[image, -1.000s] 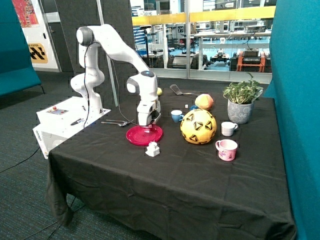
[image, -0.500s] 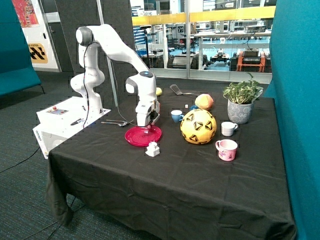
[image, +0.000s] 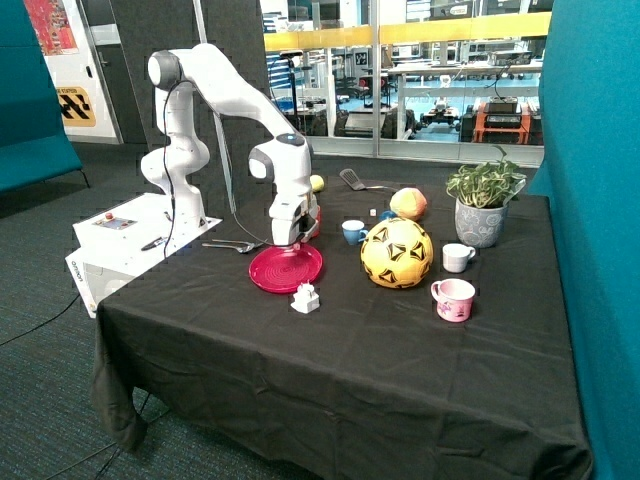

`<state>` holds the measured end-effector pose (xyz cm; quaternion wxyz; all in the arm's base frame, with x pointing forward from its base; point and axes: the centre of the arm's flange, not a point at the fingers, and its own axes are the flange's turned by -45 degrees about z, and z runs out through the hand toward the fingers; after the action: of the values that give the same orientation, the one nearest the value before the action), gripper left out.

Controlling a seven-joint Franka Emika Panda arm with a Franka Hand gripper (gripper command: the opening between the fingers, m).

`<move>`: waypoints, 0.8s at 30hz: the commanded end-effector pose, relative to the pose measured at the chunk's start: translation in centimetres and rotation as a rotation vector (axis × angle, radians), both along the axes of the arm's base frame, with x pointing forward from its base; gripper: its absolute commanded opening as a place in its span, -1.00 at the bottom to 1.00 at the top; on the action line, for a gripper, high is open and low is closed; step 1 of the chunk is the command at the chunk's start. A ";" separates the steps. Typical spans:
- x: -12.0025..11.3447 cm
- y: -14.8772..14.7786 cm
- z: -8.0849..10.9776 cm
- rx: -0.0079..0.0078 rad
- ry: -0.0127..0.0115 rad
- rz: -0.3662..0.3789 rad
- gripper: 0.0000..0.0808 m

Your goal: Set the table

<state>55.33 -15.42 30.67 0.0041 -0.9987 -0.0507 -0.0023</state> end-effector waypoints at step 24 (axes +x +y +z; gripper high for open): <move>1.4 2.9 5.6 -0.0084 0.0040 0.039 -1.00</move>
<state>56.23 -13.32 34.67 0.0002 -0.9979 -0.0643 0.0002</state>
